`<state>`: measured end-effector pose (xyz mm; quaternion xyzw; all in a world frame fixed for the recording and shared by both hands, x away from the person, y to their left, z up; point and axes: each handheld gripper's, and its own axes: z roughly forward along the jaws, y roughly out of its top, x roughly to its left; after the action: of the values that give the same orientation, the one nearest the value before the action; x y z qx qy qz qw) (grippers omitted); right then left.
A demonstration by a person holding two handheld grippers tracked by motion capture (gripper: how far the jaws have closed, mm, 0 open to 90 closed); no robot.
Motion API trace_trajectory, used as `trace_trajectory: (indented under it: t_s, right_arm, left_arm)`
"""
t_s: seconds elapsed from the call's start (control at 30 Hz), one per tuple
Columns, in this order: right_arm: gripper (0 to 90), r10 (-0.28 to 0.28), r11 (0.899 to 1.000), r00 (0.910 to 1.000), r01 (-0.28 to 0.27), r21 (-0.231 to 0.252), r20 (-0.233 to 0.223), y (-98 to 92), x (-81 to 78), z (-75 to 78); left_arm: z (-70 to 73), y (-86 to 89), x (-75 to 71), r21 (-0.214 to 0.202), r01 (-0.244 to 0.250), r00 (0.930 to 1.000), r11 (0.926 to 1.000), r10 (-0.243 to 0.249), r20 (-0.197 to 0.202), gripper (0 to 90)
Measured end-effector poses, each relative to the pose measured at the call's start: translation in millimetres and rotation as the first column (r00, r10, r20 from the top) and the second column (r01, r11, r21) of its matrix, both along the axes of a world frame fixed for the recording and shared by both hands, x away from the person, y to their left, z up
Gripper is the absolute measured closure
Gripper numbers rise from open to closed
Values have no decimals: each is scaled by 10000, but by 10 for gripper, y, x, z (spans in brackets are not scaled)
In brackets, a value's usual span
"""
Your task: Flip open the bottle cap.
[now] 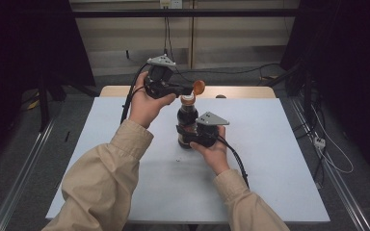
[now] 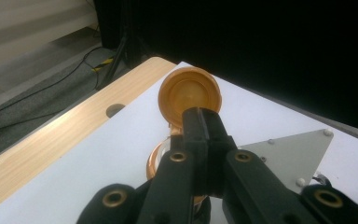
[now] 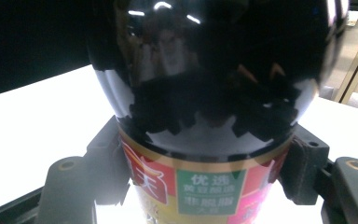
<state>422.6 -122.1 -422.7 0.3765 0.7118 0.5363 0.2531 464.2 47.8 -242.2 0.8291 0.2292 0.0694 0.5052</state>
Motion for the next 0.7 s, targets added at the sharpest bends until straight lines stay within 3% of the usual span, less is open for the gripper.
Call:
trace_trajectory:
  t_s: [0.3, 0.53, 0.7]
  right_arm:
    - [302, -29, 10000, 10000, 28, 40, 7, 1, -5, -4]
    - [299, 7, 10000, 10000, -6, 68, -47, -8, -4, -1]
    - [295, -49, 9999, 10000, 49, 112, -66, -5, -6, -1]
  left_arm:
    - [16, 31, -48, -236, 411, 9991, 9989, -412, -53, 900]
    - [17, 162, -34, -386, 277, 9996, 9989, -280, -71, 900]
    - [-13, 245, -46, -322, 5, 10000, 9995, -8, -92, 796]
